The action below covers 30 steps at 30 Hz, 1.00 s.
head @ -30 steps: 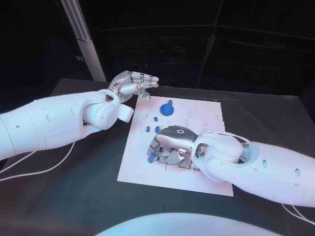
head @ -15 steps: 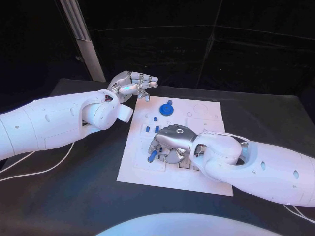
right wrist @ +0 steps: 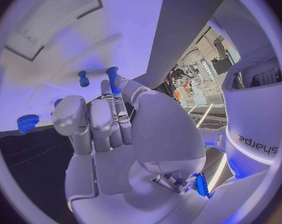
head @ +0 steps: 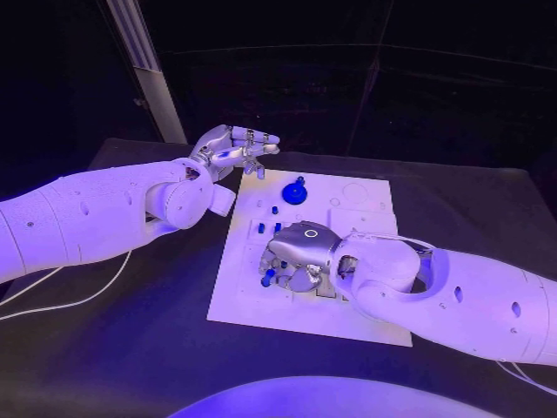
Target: Assemble the parts on the task board
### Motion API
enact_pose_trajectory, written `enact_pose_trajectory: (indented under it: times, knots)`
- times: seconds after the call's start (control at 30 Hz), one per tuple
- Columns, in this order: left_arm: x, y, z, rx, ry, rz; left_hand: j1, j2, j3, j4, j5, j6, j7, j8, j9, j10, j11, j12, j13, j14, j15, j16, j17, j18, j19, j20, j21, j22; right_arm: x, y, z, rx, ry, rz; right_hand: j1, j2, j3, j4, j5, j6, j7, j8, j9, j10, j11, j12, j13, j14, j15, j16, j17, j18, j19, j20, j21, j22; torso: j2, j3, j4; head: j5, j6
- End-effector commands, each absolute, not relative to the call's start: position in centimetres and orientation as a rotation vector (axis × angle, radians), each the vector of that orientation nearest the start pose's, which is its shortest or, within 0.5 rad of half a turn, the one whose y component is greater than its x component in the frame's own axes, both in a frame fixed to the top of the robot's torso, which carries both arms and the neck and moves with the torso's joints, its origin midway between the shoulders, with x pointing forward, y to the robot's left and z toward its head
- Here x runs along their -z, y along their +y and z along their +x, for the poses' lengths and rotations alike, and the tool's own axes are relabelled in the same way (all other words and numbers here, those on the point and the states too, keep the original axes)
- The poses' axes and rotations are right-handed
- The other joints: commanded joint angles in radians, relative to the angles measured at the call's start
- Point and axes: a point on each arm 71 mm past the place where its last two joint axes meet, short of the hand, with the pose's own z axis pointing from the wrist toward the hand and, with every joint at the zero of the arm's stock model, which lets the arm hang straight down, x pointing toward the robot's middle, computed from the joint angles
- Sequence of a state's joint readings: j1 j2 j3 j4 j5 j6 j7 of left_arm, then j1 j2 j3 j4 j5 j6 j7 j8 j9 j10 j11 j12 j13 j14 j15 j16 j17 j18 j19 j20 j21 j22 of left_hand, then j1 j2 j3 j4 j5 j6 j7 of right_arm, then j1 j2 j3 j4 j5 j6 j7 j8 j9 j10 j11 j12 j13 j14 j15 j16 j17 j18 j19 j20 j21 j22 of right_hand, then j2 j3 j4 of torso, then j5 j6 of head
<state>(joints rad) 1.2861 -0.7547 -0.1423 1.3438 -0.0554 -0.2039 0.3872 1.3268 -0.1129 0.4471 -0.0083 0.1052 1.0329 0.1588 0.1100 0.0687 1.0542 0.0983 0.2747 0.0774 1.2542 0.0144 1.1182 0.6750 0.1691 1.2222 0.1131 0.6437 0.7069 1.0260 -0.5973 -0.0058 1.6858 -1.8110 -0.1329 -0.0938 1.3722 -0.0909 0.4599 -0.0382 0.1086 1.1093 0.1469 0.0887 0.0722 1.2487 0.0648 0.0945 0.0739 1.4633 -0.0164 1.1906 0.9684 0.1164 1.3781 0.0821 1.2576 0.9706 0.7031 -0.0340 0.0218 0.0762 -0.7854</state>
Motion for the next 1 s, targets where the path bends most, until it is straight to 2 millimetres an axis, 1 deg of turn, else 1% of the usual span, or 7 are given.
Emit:
enact_pose_trajectory:
  times: [0.03,0.2,0.5,0.6,0.7,0.87,1.0]
  knots:
    - [17.96,21.27,52.27,1.521,1.5,-0.98,0.005,0.004,-0.005,-0.002,0.005,0.0,0.006,0.004,0.0,-0.006,0.003,0.004,-0.001,-0.008,0.002,-0.003,-0.001,0.014,-0.006,0.002,-0.004,-0.001,22.51,-3.01,38.31,-0.931,1.675,-0.735,-0.027,-0.013,-0.015,0.008,0.012,-0.019,0.006,-0.017,-0.005,-0.017,0.011,-0.017,-0.005,0.017,0.003,0.005,0.003,-0.01,-0.005,0.003,0.003,0.0,0.0,0.0002,0.0004,-0.001,-0.001]
    - [17.96,21.33,52.27,1.519,1.5,-0.981,0.005,0.004,-0.005,-0.002,0.005,0.0,0.006,0.004,0.0,-0.006,0.003,0.004,-0.001,-0.008,0.002,-0.003,-0.001,0.014,-0.006,0.002,-0.004,-0.001,22.34,-2.92,38.2,-0.981,1.654,-0.729,-0.056,-0.039,-0.034,0.019,0.028,-0.046,0.016,-0.026,-0.007,-0.09,0.03,-0.036,-0.012,0.004,0.018,-0.026,-0.045,-0.005,-0.023,0.018,-0.019,-0.038,0.0,-0.0002,-0.0002,-0.001,-0.001]
    - [17.96,21.35,52.27,1.519,1.5,-0.981,0.005,0.004,-0.005,-0.002,0.005,0.0,0.006,0.004,0.0,-0.006,0.003,0.004,-0.001,-0.008,0.002,-0.003,-0.001,0.014,-0.006,0.002,-0.004,-0.001,21.99,-2.96,38.27,-1.017,1.61,-0.696,-0.061,-0.044,-0.042,0.02,0.03,-0.083,0.021,-0.029,-0.008,-0.111,0.035,-0.032,-0.011,0.0,0.023,-0.034,-0.057,-0.001,-0.03,0.026,-0.027,-0.05,0.0,0.0004,0.0,-0.003,0.0]
    - [17.96,21.36,52.27,1.519,1.501,-0.981,0.005,0.004,-0.005,-0.002,0.005,0.0,0.006,0.004,0.0,-0.006,0.003,0.004,-0.001,-0.008,0.002,-0.003,-0.001,0.014,-0.006,0.002,-0.004,-0.001,21.94,-3.04,38.33,-1.028,1.605,-0.681,-0.061,-0.051,-0.06,0.015,0.029,-0.139,0.031,-0.029,-0.009,-0.182,0.048,-0.033,-0.013,-0.008,0.032,-0.055,-0.088,0.011,-0.059,0.034,-0.069,-0.121,0.0,0.0004,0.0001,-0.004,0.001]
    - [17.97,21.37,52.26,1.518,1.501,-0.982,0.005,0.004,-0.005,-0.002,0.005,0.0,0.006,0.004,0.0,-0.006,0.003,0.004,-0.001,-0.008,0.002,-0.003,-0.001,0.014,-0.006,0.002,-0.004,-0.001,21.88,-3.13,38.35,-1.038,1.603,-0.667,-0.063,-0.044,-0.072,0.018,0.032,-0.148,0.031,-0.026,-0.007,-0.172,0.046,-0.017,-0.008,-0.008,0.032,-0.058,-0.093,0.011,-0.059,0.036,-0.072,-0.122,0.0,0.0011,-0.0003,-0.004,0.001]
    - [17.98,21.41,52.27,1.517,1.502,-0.983,0.005,0.004,-0.005,-0.002,0.005,0.0,0.006,0.004,0.0,-0.006,0.003,0.004,-0.001,-0.008,0.002,-0.003,-0.001,0.014,-0.006,0.002,-0.004,-0.001,21.84,-3.37,38.41,-1.04,1.603,-0.652,-0.069,-0.046,-0.085,0.02,0.034,-0.154,0.029,-0.026,-0.006,-0.161,0.044,-0.008,-0.008,-0.007,0.03,-0.057,-0.093,0.012,-0.057,0.035,-0.072,-0.122,0.0,0.0013,-0.0012,-0.005,0.002]
    - [17.98,21.41,52.27,1.517,1.503,-0.983,0.005,0.004,-0.005,-0.002,0.005,0.0,0.006,0.004,0.0,-0.006,0.003,0.004,-0.001,-0.008,0.002,-0.003,-0.001,0.014,-0.006,0.002,-0.004,-0.001,21.73,-3.7,38.49,-1.038,1.59,-0.633,-0.077,-0.054,-0.125,0.023,0.041,-0.182,0.028,-0.027,-0.007,-0.198,0.045,-0.017,-0.01,-0.008,0.03,-0.062,-0.102,0.014,-0.061,0.035,-0.084,-0.139,0.0,0.001,0.0004,-0.008,0.002]
